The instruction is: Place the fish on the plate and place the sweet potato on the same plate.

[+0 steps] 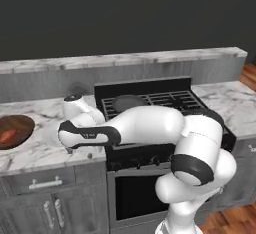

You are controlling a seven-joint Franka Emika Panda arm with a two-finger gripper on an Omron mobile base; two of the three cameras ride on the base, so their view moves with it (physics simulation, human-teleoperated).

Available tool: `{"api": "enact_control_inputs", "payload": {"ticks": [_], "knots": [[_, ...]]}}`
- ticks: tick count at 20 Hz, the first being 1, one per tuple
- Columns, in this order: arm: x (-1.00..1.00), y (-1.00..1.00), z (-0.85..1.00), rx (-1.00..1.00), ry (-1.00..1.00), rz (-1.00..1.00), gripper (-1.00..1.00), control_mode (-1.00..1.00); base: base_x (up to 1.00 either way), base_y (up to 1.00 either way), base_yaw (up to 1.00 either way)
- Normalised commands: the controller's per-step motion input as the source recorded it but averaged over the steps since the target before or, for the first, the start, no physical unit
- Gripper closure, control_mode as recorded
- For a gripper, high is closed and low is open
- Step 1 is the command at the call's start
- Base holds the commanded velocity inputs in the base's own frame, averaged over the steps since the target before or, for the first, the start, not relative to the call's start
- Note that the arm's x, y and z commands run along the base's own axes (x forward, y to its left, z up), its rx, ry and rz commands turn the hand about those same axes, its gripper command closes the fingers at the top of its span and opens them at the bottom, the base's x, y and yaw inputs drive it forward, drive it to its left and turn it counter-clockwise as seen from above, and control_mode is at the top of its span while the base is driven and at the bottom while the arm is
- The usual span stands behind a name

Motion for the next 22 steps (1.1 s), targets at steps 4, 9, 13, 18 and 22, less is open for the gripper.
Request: {"api": "enact_control_inputs", "payload": {"ticks": [4, 9, 13, 18, 22], "knots": [[0.0, 0.0, 0.0, 0.0, 0.0, 0.0, -1.0, 1.0, 0.07, 0.73, 0.0], [0.0, 0.0, 0.0, 0.0, 0.0, 0.0, -1.0, 1.0, 0.08, 0.72, 0.0], [0.0, 0.0, 0.0, 0.0, 0.0, 0.0, -1.0, 1.0, 0.26, 0.63, 0.0], [0.0, 0.0, 0.0, 0.0, 0.0, 0.0, -1.0, 1.0, 0.35, 0.62, 0.0], [0.0, 0.0, 0.0, 0.0, 0.0, 0.0, -1.0, 1.0, 0.4, 0.49, 0.0]]}}
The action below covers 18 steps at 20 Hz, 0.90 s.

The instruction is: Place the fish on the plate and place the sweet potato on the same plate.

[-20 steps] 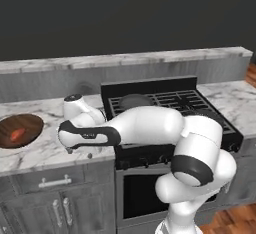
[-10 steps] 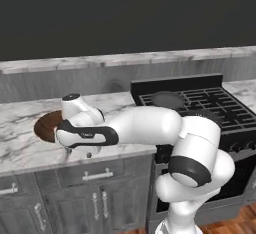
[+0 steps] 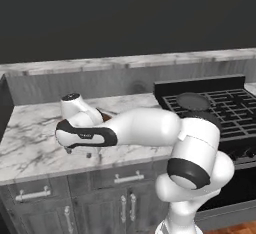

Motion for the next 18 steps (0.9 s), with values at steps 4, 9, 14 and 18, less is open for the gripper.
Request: {"api": "enact_control_inputs", "payload": {"ticks": [4, 9, 14, 18], "knots": [[0.0, 0.0, 0.0, 0.0, 0.0, 0.0, -1.0, 1.0, 0.32, 0.49, 0.0], [0.0, 0.0, 0.0, 0.0, 0.0, 0.0, -1.0, 1.0, 0.19, 0.47, 0.0], [0.0, 0.0, 0.0, 0.0, 0.0, 0.0, -1.0, 1.0, 0.23, 0.44, -0.02], [0.0, 0.0, 0.0, 0.0, 0.0, 0.0, -1.0, 1.0, 0.32, 0.45, 0.0]]}}
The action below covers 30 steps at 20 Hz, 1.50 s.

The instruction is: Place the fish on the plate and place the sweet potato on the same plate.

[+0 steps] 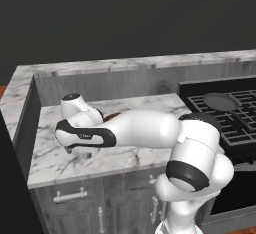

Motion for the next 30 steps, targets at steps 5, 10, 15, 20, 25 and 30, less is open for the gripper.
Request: {"api": "enact_control_inputs", "payload": {"ticks": [5, 10, 15, 20, 25, 30], "knots": [[0.0, 0.0, 0.0, 0.0, 0.0, 0.0, -1.0, 1.0, 0.36, 0.4, 0.0], [0.0, 0.0, 0.0, 0.0, 0.0, 0.0, -1.0, 1.0, 0.43, 0.25, 0.0], [0.0, 0.0, 0.0, 0.0, 0.0, 0.0, -1.0, 1.0, 0.28, 0.09, 0.0], [0.0, 0.0, 0.0, 0.0, 0.0, 0.0, -1.0, 1.0, 0.19, 0.04, 0.0], [0.0, 0.0, 0.0, 0.0, 0.0, 0.0, -1.0, 1.0, 0.01, 0.05, 0.0], [0.0, 0.01, 0.0, 0.0, 0.0, 0.0, -1.0, -1.0, 0.0, 0.02, 0.0]]}}
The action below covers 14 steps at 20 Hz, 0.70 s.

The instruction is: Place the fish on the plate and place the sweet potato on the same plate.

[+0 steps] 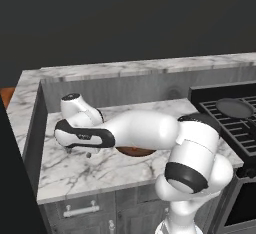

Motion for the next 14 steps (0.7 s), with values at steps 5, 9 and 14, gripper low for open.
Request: {"api": "enact_control_inputs", "payload": {"ticks": [5, 9, 14], "knots": [[0.0, -0.13, 0.04, 0.0, 0.0, 0.0, -1.0, -1.0, 0.0, 0.0, 0.0], [0.0, -0.36, 0.13, 0.0, 0.0, 0.01, -1.0, -1.0, 0.0, 0.0, 0.0], [-0.02, -0.39, 0.15, 0.0, 0.0, 0.17, -1.0, -1.0, 0.0, 0.0, 0.0]]}}
